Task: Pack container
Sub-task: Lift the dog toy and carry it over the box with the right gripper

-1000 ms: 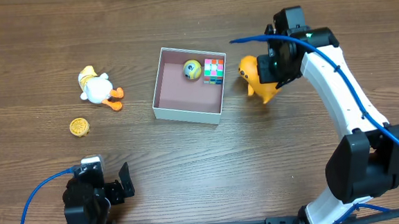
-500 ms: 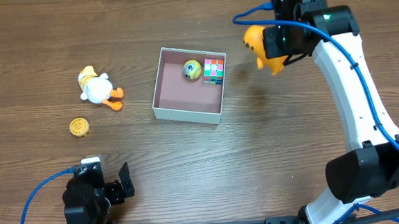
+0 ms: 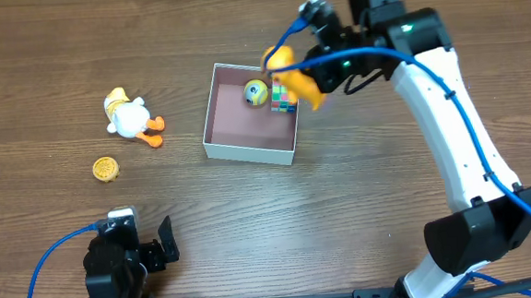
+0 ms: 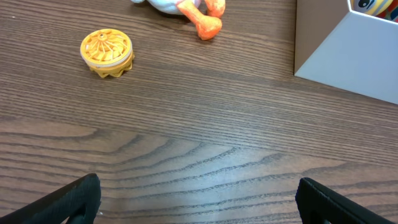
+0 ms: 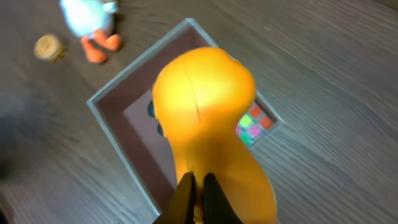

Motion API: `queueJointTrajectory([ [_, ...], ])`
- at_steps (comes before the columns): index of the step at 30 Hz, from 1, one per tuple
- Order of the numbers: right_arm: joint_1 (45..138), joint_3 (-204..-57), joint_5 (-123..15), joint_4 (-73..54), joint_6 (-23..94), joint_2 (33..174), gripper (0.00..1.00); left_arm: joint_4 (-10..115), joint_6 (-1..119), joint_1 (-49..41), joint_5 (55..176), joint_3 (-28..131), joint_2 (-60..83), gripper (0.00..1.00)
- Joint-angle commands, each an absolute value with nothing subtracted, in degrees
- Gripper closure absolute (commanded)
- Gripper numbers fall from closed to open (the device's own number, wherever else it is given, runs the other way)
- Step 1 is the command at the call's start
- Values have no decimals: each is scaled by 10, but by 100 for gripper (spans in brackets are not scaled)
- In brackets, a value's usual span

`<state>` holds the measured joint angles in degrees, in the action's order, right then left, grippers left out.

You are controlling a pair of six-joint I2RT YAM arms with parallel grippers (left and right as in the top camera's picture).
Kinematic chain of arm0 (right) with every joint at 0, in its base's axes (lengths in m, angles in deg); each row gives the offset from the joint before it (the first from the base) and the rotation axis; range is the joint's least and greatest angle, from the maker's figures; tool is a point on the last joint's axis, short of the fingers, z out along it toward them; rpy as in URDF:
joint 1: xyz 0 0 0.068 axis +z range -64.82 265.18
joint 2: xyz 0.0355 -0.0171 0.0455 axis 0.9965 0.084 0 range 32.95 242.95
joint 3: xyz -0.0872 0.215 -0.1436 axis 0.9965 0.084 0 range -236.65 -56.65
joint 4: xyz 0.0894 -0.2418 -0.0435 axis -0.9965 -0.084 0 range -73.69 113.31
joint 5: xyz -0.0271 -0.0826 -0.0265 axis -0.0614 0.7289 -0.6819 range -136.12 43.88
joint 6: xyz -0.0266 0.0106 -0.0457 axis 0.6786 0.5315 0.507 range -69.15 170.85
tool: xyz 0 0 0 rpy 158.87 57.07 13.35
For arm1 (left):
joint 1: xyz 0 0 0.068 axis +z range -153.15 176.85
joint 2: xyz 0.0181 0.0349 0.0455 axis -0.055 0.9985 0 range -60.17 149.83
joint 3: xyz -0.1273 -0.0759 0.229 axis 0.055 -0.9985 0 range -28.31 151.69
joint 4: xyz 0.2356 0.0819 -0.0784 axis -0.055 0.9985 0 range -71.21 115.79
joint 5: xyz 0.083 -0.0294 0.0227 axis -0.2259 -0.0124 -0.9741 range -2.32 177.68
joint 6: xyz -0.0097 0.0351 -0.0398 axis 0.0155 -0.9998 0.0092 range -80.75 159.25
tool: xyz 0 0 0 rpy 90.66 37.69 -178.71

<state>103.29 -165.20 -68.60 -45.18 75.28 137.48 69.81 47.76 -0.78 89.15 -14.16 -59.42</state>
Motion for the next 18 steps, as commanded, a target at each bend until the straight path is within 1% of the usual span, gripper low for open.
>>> queueJointTrajectory([
  [1, 1074, -1657, -686, -433, 786, 1367, 96, 696, 465, -5, 890, -144, -595, 0],
  [5, 1095, -1609, -677, -412, 786, 1367, 96, 696, 465, -5, 890, -144, -595, 0],
  [13, 1096, -1521, -709, -392, 783, 1368, 96, 696, 465, -5, 890, -144, -595, 0],
  [18, 1096, -1509, -718, -371, 783, 1368, 96, 696, 465, -5, 890, -144, -595, 0],
])
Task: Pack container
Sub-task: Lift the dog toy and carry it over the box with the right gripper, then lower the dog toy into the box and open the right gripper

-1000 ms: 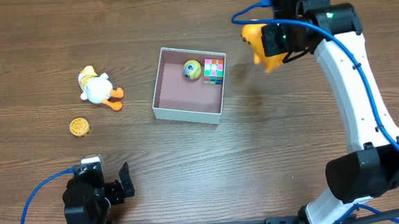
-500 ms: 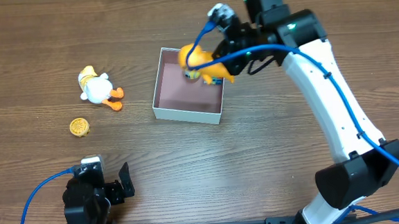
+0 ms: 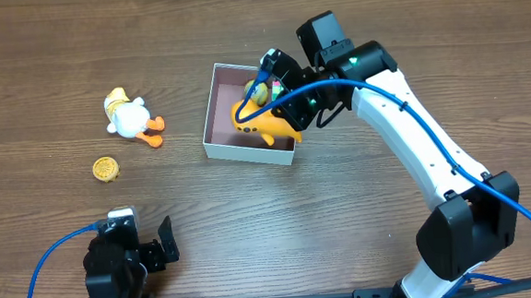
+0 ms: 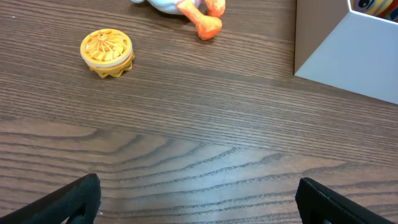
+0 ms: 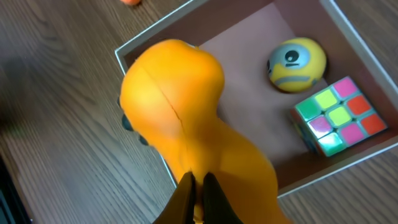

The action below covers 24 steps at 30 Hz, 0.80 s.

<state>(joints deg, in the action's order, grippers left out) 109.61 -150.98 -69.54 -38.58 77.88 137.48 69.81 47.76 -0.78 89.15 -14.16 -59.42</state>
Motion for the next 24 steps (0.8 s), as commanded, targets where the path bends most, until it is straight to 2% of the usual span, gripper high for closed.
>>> queueJointTrajectory([
  [1, 1096, -1509, -717, -364, 779, 1368, 96, 696, 465, -5, 890, -144, -595, 0],
  [11, 1125, -1509, -717, -321, 779, 1375, 96, 696, 465, -5, 890, -144, -595, 0],
  [24, 1134, -1509, -717, -336, 779, 1434, 96, 696, 465, -5, 890, -144, -595, 0],
])
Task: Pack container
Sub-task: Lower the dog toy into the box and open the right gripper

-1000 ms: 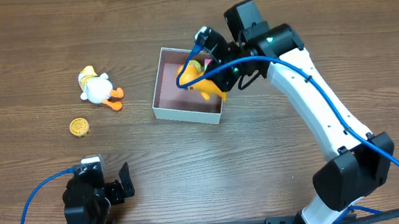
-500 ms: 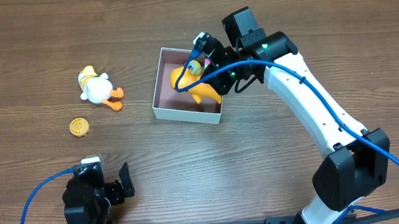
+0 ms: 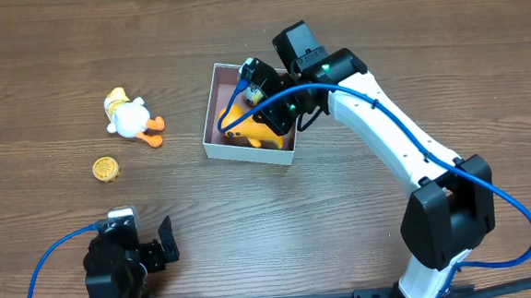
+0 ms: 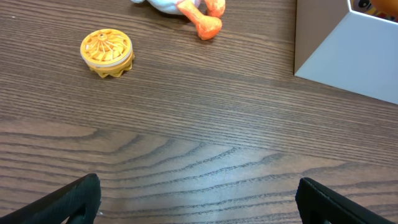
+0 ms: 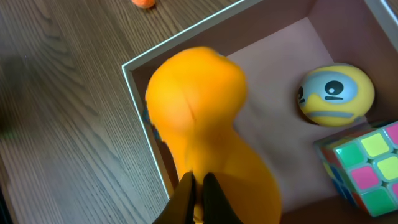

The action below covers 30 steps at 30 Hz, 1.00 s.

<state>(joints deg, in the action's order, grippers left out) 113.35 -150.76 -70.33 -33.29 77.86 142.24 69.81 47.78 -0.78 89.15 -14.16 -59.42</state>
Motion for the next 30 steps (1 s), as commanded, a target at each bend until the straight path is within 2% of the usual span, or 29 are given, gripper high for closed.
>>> queueJointTrajectory([
  [1, 1134, -1509, -717, -340, 779, 1438, 96, 696, 465, -5, 890, -144, -595, 0],
  [30, 1128, -1508, -717, -368, 779, 1479, 96, 696, 465, -5, 890, -144, -595, 0],
])
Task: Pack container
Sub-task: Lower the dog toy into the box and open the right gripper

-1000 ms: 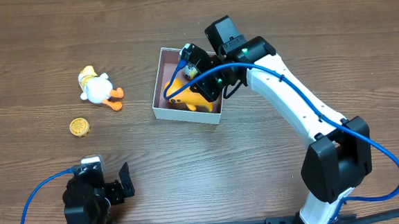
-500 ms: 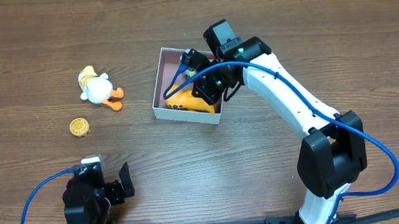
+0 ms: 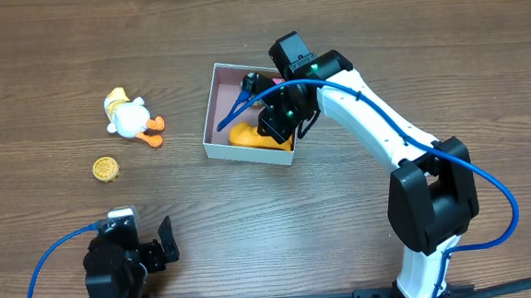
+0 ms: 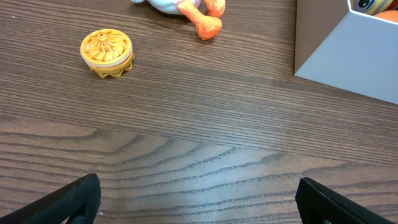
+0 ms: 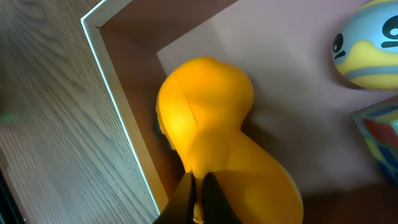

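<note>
The white box (image 3: 210, 114) with a pinkish floor stands mid-table. My right gripper (image 5: 199, 199) reaches into it, shut on an orange toy (image 5: 211, 149) that lies low against the box's front wall (image 5: 121, 118). Beside it in the box are a yellow-and-blue ball (image 5: 367, 43) and a colour cube (image 5: 382, 134). On the table to the left lie a white duck toy (image 3: 130, 116) and a small yellow disc (image 3: 106, 168). My left gripper (image 4: 199, 202) hangs open at the near edge, far from them.
In the left wrist view the disc (image 4: 107, 51), the duck's orange feet (image 4: 205, 18) and the box's white corner (image 4: 348, 56) lie ahead on the wooden table (image 3: 363, 226). My right arm (image 3: 375, 133) crosses the table's right half.
My right gripper has gone lower into the box with the orange toy, which now sits down near the box floor by the front wall. The left arm has not moved.
My right gripper held the orange toy above the box's right edge. Then it carried it over the box's front part, then lowered it inside the rim, and now the toy is deep in the box. The duck, disc and left gripper stayed put.
</note>
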Motion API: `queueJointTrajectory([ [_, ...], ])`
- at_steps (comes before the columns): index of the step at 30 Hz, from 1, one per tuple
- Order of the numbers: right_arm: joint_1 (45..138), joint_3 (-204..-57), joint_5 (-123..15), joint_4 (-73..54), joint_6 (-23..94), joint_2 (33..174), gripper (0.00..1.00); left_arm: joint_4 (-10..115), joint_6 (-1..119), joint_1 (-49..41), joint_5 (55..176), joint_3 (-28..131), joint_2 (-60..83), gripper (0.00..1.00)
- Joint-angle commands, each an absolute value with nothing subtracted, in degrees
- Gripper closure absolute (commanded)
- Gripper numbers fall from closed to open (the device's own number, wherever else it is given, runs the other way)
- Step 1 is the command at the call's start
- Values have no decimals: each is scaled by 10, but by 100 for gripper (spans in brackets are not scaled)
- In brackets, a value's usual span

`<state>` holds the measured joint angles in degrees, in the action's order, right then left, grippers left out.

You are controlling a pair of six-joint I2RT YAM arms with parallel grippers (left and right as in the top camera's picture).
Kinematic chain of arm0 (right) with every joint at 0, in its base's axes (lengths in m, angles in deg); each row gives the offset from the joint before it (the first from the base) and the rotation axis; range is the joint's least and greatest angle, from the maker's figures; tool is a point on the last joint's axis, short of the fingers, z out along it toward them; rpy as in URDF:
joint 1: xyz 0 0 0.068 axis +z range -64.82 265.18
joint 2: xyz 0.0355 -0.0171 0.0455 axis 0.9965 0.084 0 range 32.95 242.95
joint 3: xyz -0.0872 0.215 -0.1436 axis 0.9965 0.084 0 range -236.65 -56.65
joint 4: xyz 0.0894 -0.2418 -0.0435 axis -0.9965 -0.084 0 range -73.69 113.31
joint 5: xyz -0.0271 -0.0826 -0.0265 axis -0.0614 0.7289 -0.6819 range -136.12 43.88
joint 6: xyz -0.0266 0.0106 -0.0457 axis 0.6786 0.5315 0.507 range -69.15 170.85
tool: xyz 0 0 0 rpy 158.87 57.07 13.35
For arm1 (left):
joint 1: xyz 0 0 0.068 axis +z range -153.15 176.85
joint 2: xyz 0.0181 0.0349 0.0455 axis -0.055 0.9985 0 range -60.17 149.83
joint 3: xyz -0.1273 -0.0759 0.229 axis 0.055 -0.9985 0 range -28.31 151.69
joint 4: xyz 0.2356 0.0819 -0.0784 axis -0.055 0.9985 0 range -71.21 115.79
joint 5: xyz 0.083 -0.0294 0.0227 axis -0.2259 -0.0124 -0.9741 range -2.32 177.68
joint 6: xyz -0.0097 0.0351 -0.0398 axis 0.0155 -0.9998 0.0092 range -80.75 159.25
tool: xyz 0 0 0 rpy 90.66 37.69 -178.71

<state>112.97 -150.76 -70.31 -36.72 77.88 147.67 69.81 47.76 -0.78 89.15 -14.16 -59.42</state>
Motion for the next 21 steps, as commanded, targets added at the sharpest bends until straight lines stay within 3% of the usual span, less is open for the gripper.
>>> queueJointTrajectory([
  [1, 1128, -1508, -717, -368, 779, 1479, 96, 696, 465, -5, 890, -144, -595, 0],
  [2, 1128, -1508, -717, -368, 779, 1479, 81, 696, 465, -5, 890, -144, -595, 0],
  [3, 1128, -1508, -717, -368, 779, 1479, 59, 696, 465, -5, 890, -144, -595, 0],
  [5, 1128, -1508, -717, -368, 779, 1479, 42, 696, 465, -5, 890, -144, -595, 0],
  [15, 1128, -1512, -717, -362, 779, 1478, 32, 696, 465, -5, 890, -144, -595, 0],
  [21, 1128, -1676, -705, -433, 772, 1475, 22, 696, 465, -5, 890, -144, -595, 0],
])
